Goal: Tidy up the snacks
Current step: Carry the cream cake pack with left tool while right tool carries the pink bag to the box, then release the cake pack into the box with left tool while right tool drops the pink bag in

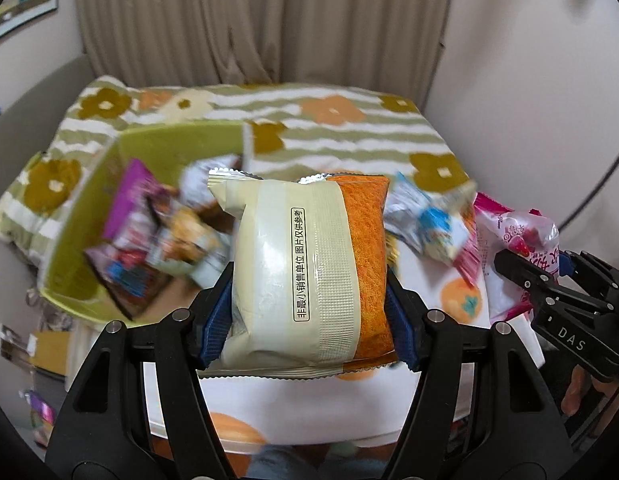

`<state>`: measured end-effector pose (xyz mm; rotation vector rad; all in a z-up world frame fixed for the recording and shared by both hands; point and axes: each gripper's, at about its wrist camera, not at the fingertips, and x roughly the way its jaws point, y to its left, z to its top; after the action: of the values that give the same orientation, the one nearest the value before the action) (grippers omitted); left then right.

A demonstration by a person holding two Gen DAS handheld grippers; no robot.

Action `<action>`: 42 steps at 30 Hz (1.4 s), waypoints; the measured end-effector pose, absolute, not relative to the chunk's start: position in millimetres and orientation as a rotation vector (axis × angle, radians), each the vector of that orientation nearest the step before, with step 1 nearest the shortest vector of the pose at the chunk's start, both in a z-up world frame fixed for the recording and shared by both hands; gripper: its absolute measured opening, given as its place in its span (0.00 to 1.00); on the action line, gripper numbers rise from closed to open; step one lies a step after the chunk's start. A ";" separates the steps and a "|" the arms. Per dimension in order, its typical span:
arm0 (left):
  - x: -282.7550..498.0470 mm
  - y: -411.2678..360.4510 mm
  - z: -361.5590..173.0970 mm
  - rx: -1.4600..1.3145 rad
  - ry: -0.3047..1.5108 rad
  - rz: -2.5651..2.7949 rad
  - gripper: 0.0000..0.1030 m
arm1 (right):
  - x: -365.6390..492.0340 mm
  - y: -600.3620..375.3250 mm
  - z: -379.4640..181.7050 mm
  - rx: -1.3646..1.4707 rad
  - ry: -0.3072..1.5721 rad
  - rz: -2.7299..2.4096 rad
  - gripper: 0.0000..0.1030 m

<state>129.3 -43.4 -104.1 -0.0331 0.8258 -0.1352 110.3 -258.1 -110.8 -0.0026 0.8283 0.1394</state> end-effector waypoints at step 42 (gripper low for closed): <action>309.7 178.6 -156.9 -0.074 0.936 -0.064 0.99 | 296.3 -16.4 -126.9 -0.014 0.890 0.283 0.43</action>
<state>309.7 178.6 -156.9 -0.0740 0.9358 -0.0636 296.3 -16.4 -126.9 -0.0142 0.8902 0.2835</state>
